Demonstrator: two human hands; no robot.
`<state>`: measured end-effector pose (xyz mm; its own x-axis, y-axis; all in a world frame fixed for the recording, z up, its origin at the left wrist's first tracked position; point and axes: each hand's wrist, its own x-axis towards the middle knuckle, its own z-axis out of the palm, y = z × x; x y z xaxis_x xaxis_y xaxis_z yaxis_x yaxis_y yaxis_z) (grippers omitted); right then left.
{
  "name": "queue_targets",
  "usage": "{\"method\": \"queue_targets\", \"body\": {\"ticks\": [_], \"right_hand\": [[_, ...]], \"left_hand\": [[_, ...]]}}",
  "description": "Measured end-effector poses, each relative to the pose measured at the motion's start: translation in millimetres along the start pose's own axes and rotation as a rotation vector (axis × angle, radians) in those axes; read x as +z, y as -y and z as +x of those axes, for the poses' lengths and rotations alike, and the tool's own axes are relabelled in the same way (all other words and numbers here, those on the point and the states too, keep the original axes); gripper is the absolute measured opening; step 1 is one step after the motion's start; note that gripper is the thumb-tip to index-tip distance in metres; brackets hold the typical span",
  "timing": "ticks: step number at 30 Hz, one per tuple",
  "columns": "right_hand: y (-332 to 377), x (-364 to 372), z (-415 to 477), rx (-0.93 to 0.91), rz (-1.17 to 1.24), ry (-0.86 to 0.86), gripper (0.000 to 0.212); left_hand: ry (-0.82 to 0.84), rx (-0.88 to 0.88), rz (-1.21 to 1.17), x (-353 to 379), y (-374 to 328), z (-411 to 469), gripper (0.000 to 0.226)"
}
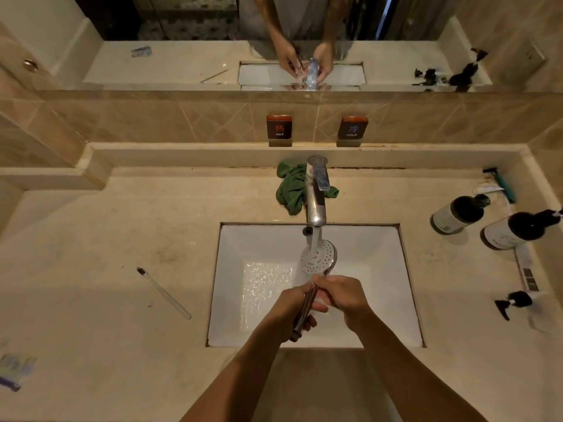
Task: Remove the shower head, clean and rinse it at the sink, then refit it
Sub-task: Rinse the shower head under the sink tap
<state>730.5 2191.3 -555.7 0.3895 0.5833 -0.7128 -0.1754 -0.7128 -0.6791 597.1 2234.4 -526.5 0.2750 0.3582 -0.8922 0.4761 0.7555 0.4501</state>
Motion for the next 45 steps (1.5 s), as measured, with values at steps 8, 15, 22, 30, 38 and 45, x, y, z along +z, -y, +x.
{"method": "queue_targets", "body": {"ticks": [8,15,22,30,38,45], "right_hand": [[-0.7,37.0,6.4,0.041,0.002,0.107,0.019],[1.1,45.8,5.1,0.124,0.096,0.214,0.017],[1.6,7.6,2.5,0.132,0.011,0.166,0.012],[31.8,-43.2,12.1,0.052,-0.105,0.133,0.029],[144.0,-33.6,21.3,-0.326,0.083,-0.078,0.036],[186.5,-5.9,21.2,-0.381,0.125,0.015,0.017]], "left_hand": [[-0.146,0.081,0.09,-28.1,13.7,4.8,0.066],[-0.325,0.221,0.229,-36.4,16.0,5.3,0.043],[-0.222,0.211,0.224,-17.8,13.0,11.3,0.048],[-0.023,-0.011,0.034,-14.5,1.3,-6.2,0.054],[-0.065,0.023,-0.041,-20.8,1.6,-14.4,0.051],[-0.222,0.225,0.063,-17.0,7.2,-11.5,0.048]]}}
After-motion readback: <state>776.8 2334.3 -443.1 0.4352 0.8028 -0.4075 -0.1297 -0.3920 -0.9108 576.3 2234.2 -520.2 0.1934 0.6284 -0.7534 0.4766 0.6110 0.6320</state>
